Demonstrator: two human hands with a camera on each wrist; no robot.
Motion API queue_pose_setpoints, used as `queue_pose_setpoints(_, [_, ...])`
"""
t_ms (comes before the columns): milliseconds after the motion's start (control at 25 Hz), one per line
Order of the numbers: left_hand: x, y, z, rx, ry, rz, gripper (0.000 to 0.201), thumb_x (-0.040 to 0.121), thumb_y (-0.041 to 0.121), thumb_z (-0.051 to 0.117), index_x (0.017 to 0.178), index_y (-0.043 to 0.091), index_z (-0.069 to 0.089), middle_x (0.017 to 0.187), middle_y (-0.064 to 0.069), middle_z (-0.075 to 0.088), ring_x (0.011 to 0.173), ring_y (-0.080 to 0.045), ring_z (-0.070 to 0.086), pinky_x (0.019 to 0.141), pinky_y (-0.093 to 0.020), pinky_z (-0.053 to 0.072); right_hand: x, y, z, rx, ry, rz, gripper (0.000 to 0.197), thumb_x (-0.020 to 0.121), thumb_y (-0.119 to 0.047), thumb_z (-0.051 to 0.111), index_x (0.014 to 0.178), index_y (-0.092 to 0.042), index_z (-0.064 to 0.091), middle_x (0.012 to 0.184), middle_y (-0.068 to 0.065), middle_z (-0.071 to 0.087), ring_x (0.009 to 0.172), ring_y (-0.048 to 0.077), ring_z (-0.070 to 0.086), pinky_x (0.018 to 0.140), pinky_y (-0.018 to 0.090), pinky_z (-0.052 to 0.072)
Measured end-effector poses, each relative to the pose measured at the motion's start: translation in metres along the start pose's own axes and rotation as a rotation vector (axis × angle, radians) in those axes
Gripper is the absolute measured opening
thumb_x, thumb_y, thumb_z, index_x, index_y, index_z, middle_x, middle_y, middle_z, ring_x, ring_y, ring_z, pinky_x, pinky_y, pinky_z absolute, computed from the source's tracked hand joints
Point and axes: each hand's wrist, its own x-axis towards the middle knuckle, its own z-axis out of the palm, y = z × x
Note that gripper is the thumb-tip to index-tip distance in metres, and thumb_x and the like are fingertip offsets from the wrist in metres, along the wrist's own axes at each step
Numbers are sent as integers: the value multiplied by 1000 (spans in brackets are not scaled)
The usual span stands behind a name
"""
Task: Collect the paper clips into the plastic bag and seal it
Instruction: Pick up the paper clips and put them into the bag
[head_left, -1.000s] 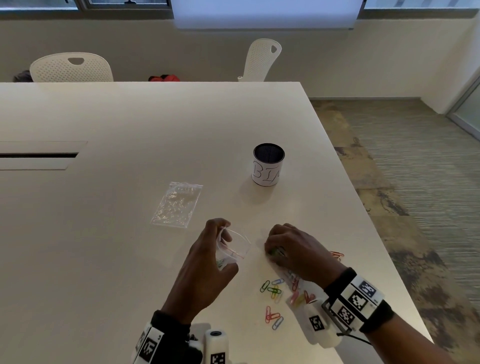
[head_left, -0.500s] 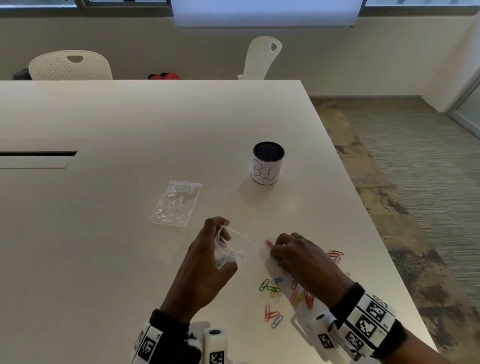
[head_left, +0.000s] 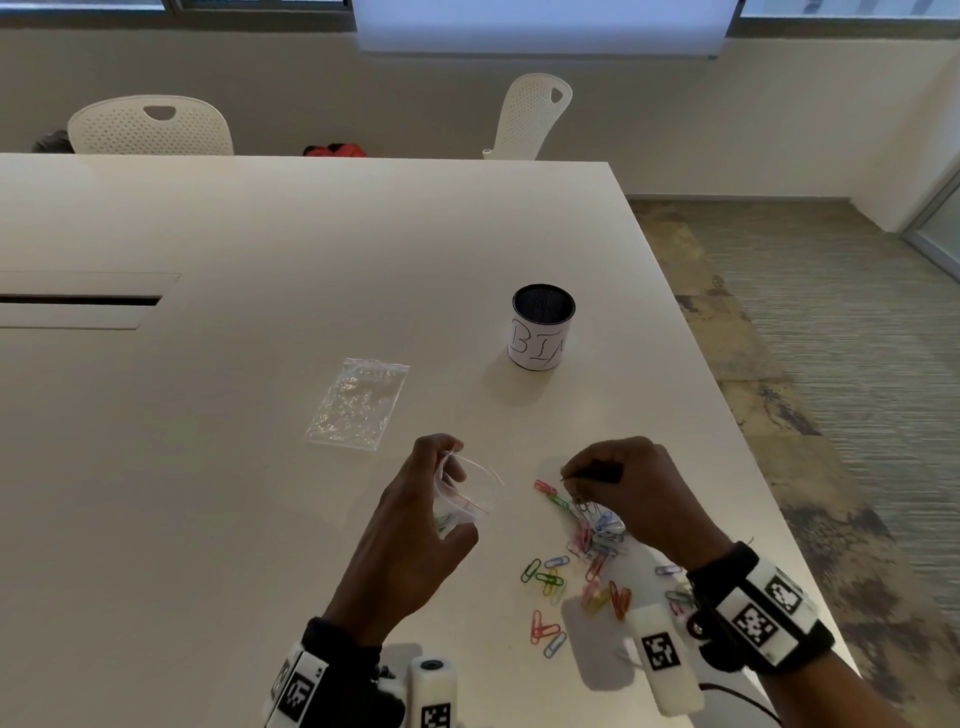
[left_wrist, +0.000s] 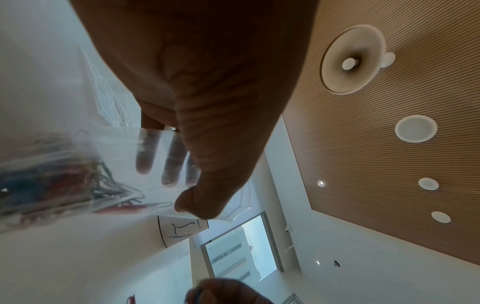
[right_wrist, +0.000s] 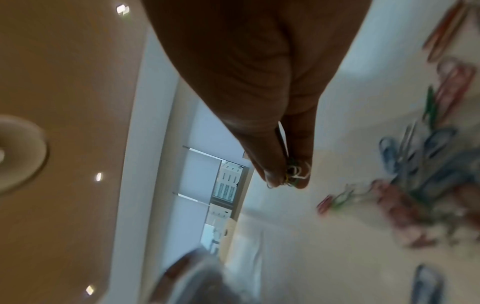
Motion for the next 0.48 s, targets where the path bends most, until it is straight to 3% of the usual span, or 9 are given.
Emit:
queue_pose_setpoints(80, [0,0,0,5,1,7,71,80,9,76,135,36,40,112,20,57,107,-3,61,80,-13,52,-4,-17,0,306,7,58,13,82,-2,83,93,-8,81,85,7,82,82,20,79,88,33,64])
queue_pose_setpoints(200, [0,0,1,12,-3,19,71,80,11,77,135,36,40,112,20,56,106,-4,61,82,-17,54,-11,-46,10,532,23,17,15,80,-1,82,95,-5,80,88,13,81,86,31,79,88,35,64])
queue_pose_setpoints(480, [1,6,1,-16,-21,6,67,82,8,76,126,40,37,107,21,56,98,-2,61,73,-13,53,-11,-74,63,356,165,-329,16,84,-1,80,99,-9,80,94,-2,80,88,12,78,82,25,62])
